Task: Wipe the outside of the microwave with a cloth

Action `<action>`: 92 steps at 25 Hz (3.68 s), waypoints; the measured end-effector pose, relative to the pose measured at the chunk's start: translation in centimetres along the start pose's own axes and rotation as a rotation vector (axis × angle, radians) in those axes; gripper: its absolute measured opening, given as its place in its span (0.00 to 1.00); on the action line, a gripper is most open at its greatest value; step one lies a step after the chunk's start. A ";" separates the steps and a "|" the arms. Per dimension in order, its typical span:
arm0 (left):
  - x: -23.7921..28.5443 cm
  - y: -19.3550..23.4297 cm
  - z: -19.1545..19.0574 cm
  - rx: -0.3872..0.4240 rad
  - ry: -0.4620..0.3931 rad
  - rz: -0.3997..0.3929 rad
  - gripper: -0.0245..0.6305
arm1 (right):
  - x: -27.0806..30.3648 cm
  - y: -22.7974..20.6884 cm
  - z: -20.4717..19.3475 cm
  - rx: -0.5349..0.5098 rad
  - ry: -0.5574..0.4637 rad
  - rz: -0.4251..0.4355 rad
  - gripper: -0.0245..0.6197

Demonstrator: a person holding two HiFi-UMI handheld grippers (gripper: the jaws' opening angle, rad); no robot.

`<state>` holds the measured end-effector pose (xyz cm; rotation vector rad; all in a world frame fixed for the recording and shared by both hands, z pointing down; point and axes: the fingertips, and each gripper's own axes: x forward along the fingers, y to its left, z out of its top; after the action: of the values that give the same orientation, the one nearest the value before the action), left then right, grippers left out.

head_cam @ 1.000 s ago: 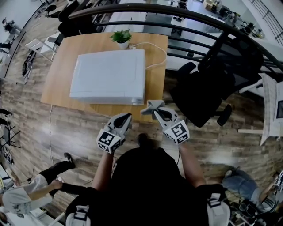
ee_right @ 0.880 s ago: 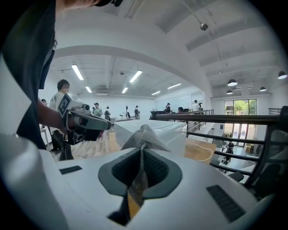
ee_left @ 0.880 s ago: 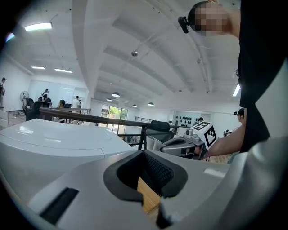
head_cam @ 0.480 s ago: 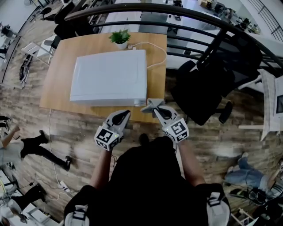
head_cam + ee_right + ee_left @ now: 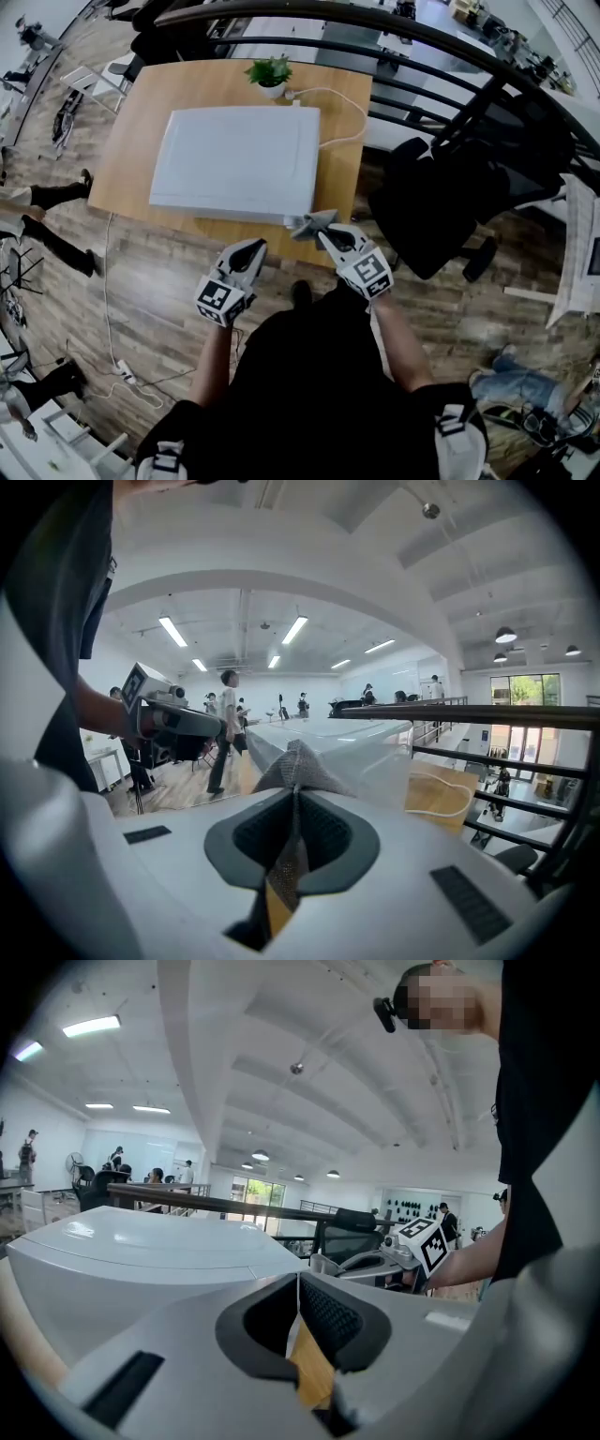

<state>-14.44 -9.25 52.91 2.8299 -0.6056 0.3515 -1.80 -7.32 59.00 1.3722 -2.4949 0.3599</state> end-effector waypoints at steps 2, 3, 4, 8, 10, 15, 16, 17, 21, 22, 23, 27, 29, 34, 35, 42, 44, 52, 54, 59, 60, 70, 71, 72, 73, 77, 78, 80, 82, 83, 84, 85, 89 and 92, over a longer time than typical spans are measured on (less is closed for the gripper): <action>0.7 -0.2 0.5 -0.006 -0.006 0.026 0.05 | 0.4 -0.6 -0.2 -0.007 0.009 0.039 0.06; 1.2 -0.4 0.7 -0.007 -0.007 0.033 0.05 | 0.6 -0.9 -0.2 -0.011 0.011 0.057 0.06; 1.8 -0.7 0.9 -0.005 -0.003 0.039 0.05 | 0.8 -1.3 -0.2 -0.015 0.013 0.073 0.06; 3.4 -1.2 1.5 -0.002 0.010 0.065 0.05 | 1.8 -1.7 0.0 -0.016 0.009 0.134 0.06; 4.0 -1.4 1.8 -0.024 0.015 0.084 0.05 | 2.2 -1.8 -0.2 -0.008 0.009 0.163 0.06; 4.9 -1.5 2.3 -0.022 0.026 0.123 0.05 | 3.2 -1.9 0.3 -0.017 0.002 0.222 0.06; 5.1 -1.5 2.3 -0.024 0.026 0.130 0.05 | 3.3 -1.9 0.4 -0.021 0.001 0.231 0.06; 5.2 -1.5 2.3 -0.028 0.026 0.137 0.05 | 3.4 -1.9 0.4 -0.022 0.002 0.239 0.06; 5.6 -1.6 1.9 -0.061 0.040 0.167 0.05 | 3.8 -1.9 0.3 -0.025 0.005 0.268 0.06; 5.7 -1.6 1.9 -0.057 0.034 0.172 0.05 | 3.8 -1.9 0.4 -0.033 0.005 0.277 0.06; 5.7 -1.6 1.9 -0.048 0.022 0.176 0.05 | 3.9 -1.9 0.4 -0.041 0.006 0.286 0.06; 5.7 -1.7 2.0 -0.053 -0.007 0.203 0.05 | 4.0 -2.0 0.6 -0.065 0.008 0.312 0.06; 5.7 -1.8 2.1 -0.054 -0.011 0.217 0.05 | 4.0 -2.3 0.9 -0.076 0.004 0.317 0.06; 5.4 -1.9 1.9 -0.076 -0.016 0.250 0.05 | 4.3 -3.0 1.4 -0.106 -0.002 0.324 0.06; 5.4 -1.9 2.0 -0.075 -0.024 0.256 0.05 | 4.4 -3.2 1.5 -0.108 -0.003 0.325 0.06; 5.1 -2.0 1.8 -0.109 -0.016 0.297 0.05 | 5.9 -6.1 1.9 -0.117 0.005 0.304 0.06; 5.0 -1.8 1.8 -0.086 -0.032 0.307 0.05 | 6.4 -7.0 2.0 -0.126 0.008 0.296 0.06; 4.1 -1.4 1.3 -0.121 -0.042 0.360 0.05 | 7.9 -10.0 2.8 -0.172 0.008 0.270 0.06; 4.0 -1.3 1.4 -0.107 -0.051 0.369 0.05 | 8.4 -10.9 3.0 -0.172 0.007 0.260 0.06; 3.8 -1.2 1.5 -0.110 -0.069 0.395 0.05 | 9.4 -13.1 3.7 -0.167 0.001 0.239 0.06; 3.7 -1.3 1.4 -0.115 -0.067 0.400 0.05 | 9.6 -13.5 3.8 -0.167 0.001 0.236 0.06; 3.3 -1.4 0.9 -0.123 -0.046 0.437 0.05 | 12.2 -18.1 4.7 -0.176 -0.007 0.185 0.06; 3.3 -1.5 0.9 -0.130 -0.041 0.441 0.05 | 12.5 -18.6 4.7 -0.174 -0.012 0.178 0.06; 3.2 -1.6 0.9 -0.136 -0.037 0.444 0.05 | 12.7 -19.0 4.8 -0.170 -0.014 0.171 0.06; 3.1 -1.6 0.9 -0.139 -0.035 0.447 0.05 | 12.9 -19.3 4.9 -0.165 -0.016 0.163 0.06; 2.8 -1.6 0.9 -0.130 -0.038 0.457 0.05 | 13.7 -20.6 4.7 -0.150 0.002 0.139 0.06; 2.8 -1.6 0.9 -0.130 -0.039 0.460 0.05 | 13.9 -20.9 4.5 -0.149 0.008 0.138 0.06; 2.7 -1.7 0.9 -0.130 -0.040 0.465 0.05 | 14.3 -21.6 4.4 -0.154 0.010 0.132 0.06; 2.6 -1.7 0.9 -0.117 -0.053 0.467 0.05 | 14.6 -22.5 4.5 -0.164 0.014 0.121 0.06; 2.5 -1.8 0.9 -0.116 -0.055 0.468 0.05 | 14.8 -22.9 4.6 -0.171 0.019 0.114 0.06; 2.5 -1.8 0.8 -0.120 -0.051 0.469 0.05 | 15.0 -23.3 4.6 -0.177 0.024 0.107 0.06; 2.4 -1.9 0.8 -0.130 -0.042 0.471 0.05 | 15.2 -23.7 4.7 -0.181 0.028 0.100 0.06; 2.1 -1.9 0.6 -0.123 -0.044 0.478 0.05 | 15.9 -25.0 5.1 -0.176 0.034 0.073 0.06; 1.8 -2.2 0.6 -0.147 -0.034 0.487 0.05 | 16.2 -25.6 5.4 -0.174 0.038 0.059 0.06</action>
<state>-11.80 -8.16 52.50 2.5249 -1.2739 0.3225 10.98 -35.10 61.85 1.2156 -2.4747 0.1741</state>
